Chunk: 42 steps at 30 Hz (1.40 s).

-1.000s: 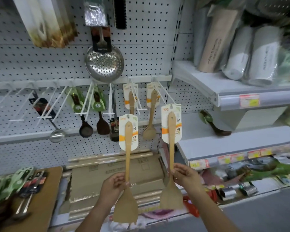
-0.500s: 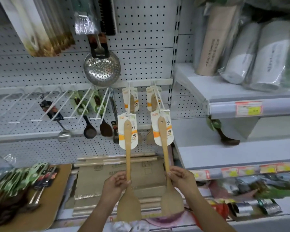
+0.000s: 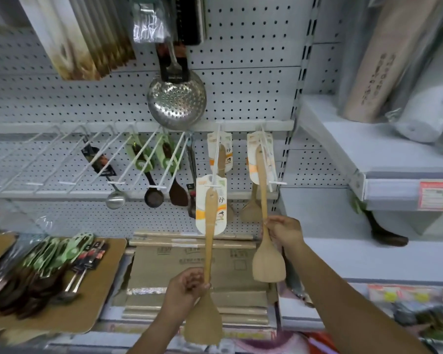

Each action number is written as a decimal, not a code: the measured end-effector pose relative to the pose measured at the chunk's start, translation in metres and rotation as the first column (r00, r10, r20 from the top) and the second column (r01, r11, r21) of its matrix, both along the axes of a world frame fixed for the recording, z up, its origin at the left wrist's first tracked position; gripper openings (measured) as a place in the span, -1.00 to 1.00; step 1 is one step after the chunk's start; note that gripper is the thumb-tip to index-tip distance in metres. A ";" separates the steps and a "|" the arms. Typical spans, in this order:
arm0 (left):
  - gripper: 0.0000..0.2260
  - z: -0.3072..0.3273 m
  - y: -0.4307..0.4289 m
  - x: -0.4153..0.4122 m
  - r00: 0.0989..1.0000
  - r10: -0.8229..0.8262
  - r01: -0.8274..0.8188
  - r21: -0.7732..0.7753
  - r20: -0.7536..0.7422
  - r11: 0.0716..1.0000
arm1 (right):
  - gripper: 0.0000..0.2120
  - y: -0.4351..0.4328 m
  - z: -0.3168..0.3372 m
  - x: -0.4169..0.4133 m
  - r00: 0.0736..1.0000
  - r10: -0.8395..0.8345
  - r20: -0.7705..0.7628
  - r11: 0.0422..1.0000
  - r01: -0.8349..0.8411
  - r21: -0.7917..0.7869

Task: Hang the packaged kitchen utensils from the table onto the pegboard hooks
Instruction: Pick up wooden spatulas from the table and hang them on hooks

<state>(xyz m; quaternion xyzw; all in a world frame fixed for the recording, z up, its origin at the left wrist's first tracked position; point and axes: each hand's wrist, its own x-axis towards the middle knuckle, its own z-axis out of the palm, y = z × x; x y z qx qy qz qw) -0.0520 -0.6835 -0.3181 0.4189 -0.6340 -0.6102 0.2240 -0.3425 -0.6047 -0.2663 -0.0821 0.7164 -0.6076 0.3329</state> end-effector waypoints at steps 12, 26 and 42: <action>-0.75 -0.016 -0.023 -0.001 0.998 -0.067 0.066 0.036 0.004 0.997 | -0.74 -0.026 -0.017 -0.017 0.993 0.034 -0.109 0.985 -0.015 0.171; -0.85 -0.015 0.000 -0.014 0.986 -0.156 0.160 0.059 -0.056 0.985 | -0.72 -0.027 0.053 0.076 0.972 0.218 -0.089 0.948 -0.232 -0.218; -0.87 -0.013 0.015 -0.008 0.977 -0.190 0.199 0.093 -0.099 0.976 | -0.73 0.001 0.069 0.097 0.959 0.256 -0.118 0.909 -0.281 -0.307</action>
